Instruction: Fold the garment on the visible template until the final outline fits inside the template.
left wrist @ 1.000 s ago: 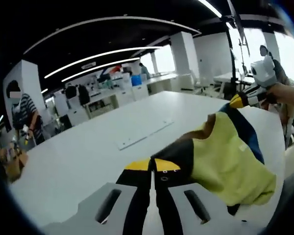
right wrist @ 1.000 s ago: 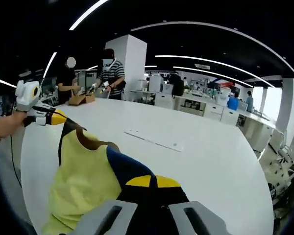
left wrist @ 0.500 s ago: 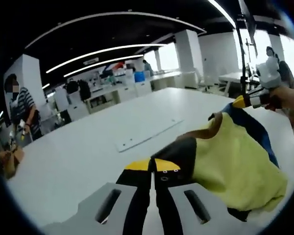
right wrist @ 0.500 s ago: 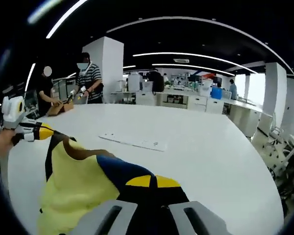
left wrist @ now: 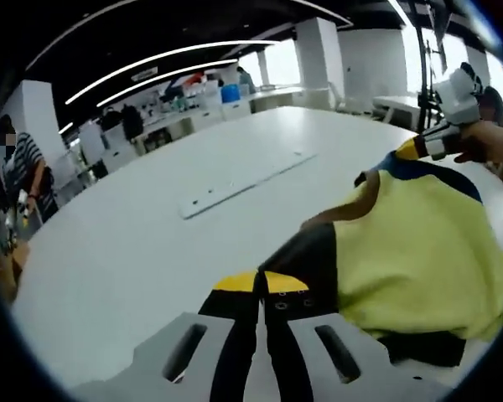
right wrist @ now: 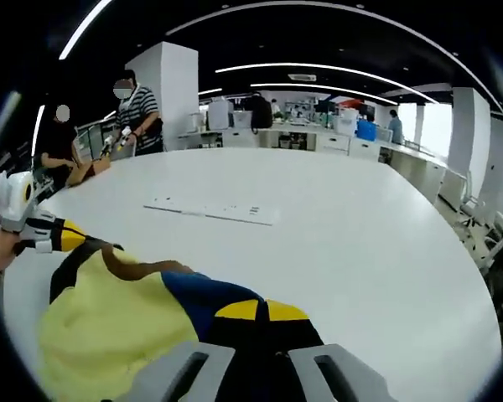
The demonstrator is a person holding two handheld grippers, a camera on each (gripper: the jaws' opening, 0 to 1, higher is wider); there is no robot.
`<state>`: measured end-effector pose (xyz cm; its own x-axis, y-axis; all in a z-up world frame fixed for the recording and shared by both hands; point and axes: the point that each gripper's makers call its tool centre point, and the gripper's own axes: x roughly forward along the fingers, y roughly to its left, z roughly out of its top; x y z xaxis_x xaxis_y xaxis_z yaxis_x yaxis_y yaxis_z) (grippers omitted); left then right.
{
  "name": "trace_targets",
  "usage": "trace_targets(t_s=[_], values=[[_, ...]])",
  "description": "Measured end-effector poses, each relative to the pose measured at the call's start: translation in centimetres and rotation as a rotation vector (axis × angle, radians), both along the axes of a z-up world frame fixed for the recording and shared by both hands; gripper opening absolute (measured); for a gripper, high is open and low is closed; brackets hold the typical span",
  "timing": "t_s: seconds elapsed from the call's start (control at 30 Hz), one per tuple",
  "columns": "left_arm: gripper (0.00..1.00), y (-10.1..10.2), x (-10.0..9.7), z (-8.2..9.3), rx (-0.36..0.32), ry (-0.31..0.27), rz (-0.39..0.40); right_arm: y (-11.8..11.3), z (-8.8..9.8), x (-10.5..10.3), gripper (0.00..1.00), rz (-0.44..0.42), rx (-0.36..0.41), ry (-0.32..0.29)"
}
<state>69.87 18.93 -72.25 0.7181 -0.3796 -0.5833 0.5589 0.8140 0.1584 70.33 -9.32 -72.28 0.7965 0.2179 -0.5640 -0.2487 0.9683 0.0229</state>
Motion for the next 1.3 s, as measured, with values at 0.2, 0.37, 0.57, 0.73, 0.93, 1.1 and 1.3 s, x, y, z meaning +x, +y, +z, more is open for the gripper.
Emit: trace_targets(t_s=[0.2, 0.37, 0.57, 0.73, 0.93, 1.1, 1.3], values=[[0.00, -0.1, 0.0, -1.6, 0.059, 0.032, -0.025, 0.1, -1.4, 0.0, 0.00, 0.003, -0.013, 0.031], [0.00, -0.2, 0.0, -2.2, 0.105, 0.035, -0.046, 0.1, -1.8, 0.2, 0.00, -0.003, -0.011, 0.038], [0.02, 0.2, 0.2, -2.1, 0.127, 0.026, -0.033, -0.1, -2.0, 0.4, 0.00, -0.010, 0.014, 0.057], [0.12, 1.1, 0.3, -1.3, 0.059, 0.029, 0.047, -0.2, -0.9, 0.1, 0.09, -0.012, 0.035, 0.059], [0.36, 2.0, 0.4, 0.2, -0.058, 0.024, 0.124, -0.1, 0.7, -0.5, 0.35, 0.005, 0.049, 0.044], [0.44, 1.9, -0.5, 1.7, -0.082, -0.003, 0.109, 0.3, 1.5, -2.1, 0.51, 0.038, 0.040, 0.064], [0.54, 1.8, -2.2, 2.5, -0.086, -0.011, 0.081, 0.5, 2.6, -3.8, 0.57, 0.087, 0.000, 0.070]])
